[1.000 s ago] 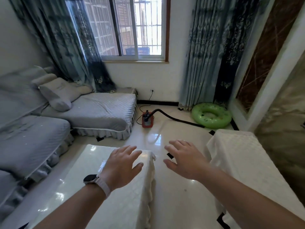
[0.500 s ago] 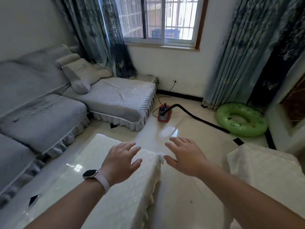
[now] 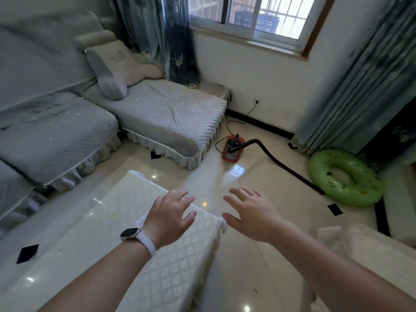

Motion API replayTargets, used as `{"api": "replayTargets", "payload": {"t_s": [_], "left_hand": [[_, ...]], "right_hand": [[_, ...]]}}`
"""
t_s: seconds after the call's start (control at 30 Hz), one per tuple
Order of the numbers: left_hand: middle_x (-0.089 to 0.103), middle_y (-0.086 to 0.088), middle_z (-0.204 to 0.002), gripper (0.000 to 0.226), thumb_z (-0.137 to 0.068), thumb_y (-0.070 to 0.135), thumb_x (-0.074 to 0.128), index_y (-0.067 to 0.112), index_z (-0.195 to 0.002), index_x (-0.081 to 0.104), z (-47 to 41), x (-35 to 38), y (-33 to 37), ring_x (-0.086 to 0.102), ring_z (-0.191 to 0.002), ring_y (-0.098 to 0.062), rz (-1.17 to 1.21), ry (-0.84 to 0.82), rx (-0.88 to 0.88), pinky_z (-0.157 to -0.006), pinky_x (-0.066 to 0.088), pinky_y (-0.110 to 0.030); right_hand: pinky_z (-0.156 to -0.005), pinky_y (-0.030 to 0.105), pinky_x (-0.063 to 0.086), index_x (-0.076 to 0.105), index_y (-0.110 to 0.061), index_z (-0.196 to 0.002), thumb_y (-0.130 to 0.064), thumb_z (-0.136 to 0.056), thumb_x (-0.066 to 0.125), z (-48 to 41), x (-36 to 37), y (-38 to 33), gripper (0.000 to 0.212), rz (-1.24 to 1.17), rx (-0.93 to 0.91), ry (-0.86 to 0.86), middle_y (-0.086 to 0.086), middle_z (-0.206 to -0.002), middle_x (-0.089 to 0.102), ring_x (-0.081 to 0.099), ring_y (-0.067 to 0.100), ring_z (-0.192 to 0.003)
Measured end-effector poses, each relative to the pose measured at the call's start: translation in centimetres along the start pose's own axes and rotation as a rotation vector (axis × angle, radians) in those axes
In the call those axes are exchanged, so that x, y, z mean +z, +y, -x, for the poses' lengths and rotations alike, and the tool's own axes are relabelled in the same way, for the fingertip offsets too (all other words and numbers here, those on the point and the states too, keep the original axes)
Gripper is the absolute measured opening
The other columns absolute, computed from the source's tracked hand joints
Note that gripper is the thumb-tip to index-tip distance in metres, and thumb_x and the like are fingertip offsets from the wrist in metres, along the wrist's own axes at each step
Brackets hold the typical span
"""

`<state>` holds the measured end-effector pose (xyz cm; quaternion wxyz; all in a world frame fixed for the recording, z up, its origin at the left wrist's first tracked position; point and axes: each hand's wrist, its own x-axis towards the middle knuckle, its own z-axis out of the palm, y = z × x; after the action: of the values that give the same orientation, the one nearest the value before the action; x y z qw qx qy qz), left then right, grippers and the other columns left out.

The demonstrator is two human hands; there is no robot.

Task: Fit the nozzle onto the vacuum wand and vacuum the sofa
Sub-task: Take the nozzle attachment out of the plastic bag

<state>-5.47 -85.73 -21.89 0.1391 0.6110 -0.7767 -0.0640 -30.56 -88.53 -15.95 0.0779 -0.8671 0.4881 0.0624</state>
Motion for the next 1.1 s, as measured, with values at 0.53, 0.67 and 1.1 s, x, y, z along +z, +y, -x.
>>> {"api": "replayTargets", "payload": {"t_s": [0.53,0.67,1.1], "left_hand": [[0.065,-0.006,-0.121,0.04,-0.083,0.041,0.05,0.018,-0.111,0.068,-2.4,13.2,-10.6,0.062,-0.106,-0.029,0.011,-0.172,-0.387,-0.088,0.05,-0.038],[0.067,-0.004,-0.119,0.046,-0.083,0.043,0.042,0.019,-0.11,0.071,-1.6,18.7,-12.3,0.063,-0.107,-0.028,0.038,-0.242,-0.499,-0.09,0.05,-0.039],[0.057,-0.007,-0.137,0.055,-0.085,0.044,0.04,0.018,-0.128,0.063,1.8,32.7,-20.7,0.051,-0.126,-0.031,0.091,-0.36,-0.813,-0.095,0.045,-0.045]], "right_hand": [[-0.107,0.038,0.036,0.055,-0.022,-0.133,-0.06,-0.094,0.029,-17.8,13.9,0.1,0.061,-0.144,-0.244,-0.203,-0.001,-0.14,0.053,0.048,0.024,-0.13],[-0.109,0.037,0.032,0.053,-0.022,-0.136,-0.056,-0.099,0.041,-21.2,19.0,1.0,0.051,-0.129,-0.305,-0.262,-0.002,-0.142,0.05,0.044,0.022,-0.133],[-0.1,0.036,0.037,0.049,-0.023,-0.136,-0.057,-0.099,0.039,-29.7,36.1,-2.4,0.051,-0.133,-0.377,-0.437,-0.004,-0.135,0.05,0.048,0.024,-0.125]]}}
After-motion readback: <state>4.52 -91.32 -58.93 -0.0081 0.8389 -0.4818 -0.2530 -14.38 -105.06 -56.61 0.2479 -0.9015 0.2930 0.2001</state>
